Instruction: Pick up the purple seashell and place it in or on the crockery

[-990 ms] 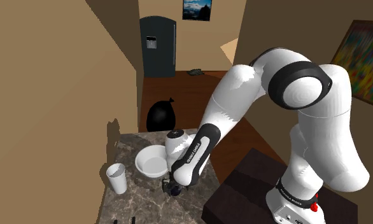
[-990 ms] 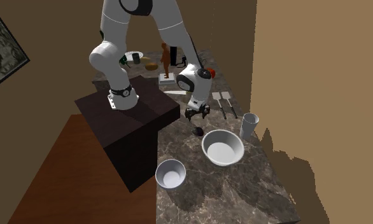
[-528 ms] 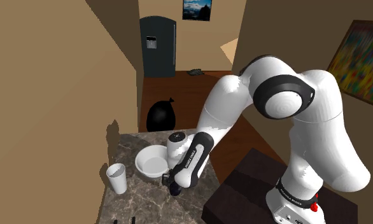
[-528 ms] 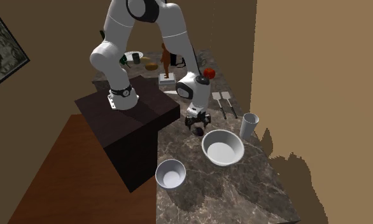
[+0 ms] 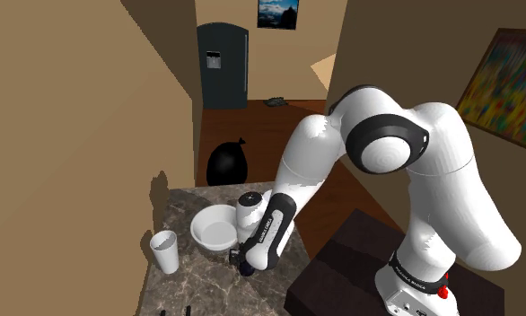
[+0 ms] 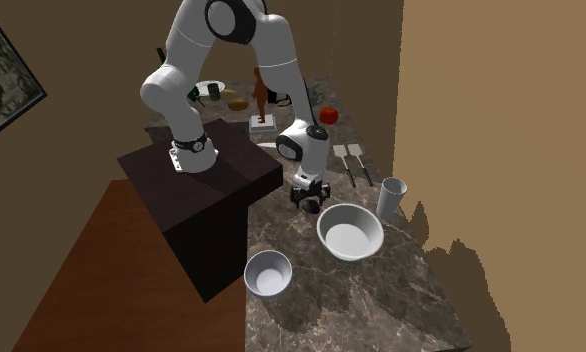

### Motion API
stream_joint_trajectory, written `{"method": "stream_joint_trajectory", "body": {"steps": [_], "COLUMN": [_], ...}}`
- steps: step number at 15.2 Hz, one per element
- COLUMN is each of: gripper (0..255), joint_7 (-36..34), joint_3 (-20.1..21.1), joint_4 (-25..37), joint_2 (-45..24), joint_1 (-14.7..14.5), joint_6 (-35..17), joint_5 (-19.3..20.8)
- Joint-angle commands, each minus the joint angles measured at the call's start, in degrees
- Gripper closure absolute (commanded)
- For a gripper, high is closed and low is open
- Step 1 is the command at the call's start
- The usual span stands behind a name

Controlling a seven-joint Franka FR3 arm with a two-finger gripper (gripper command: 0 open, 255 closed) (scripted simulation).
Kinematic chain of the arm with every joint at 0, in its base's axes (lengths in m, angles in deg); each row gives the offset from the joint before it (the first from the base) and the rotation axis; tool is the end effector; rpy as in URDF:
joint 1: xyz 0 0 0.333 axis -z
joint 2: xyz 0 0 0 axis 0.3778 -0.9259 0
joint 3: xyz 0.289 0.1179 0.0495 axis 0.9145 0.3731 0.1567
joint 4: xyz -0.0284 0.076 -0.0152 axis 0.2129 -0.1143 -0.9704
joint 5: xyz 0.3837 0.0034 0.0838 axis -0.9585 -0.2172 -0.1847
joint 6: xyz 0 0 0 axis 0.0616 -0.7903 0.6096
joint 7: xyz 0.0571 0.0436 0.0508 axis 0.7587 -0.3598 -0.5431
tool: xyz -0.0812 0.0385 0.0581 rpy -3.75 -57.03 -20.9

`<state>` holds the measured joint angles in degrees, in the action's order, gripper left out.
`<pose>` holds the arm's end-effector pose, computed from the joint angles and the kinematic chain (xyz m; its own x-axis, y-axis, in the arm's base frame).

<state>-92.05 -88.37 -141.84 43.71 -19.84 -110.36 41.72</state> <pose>0.4274 0.2408 0.0661 0.8489 -0.5284 0.0101 -0.5284 -0.8483 0.0341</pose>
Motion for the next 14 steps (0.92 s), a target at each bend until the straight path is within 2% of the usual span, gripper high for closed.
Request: {"method": "stream_joint_trajectory", "body": {"steps": [1,3,4,14], "gripper": [0,0,255,255], "joint_7": [0.0,0.0,0.0,-0.2], "joint_3": [0.0,0.0,0.0,-0.4], "joint_4": [0.0,0.0,0.0,-0.4], "joint_2": [0.0,0.0,0.0,0.8], "joint_1": [0.0,0.0,0.0,-0.3], "joint_6": [0.0,0.0,0.0,0.5], "joint_5": [0.0,0.0,0.0,0.2]}}
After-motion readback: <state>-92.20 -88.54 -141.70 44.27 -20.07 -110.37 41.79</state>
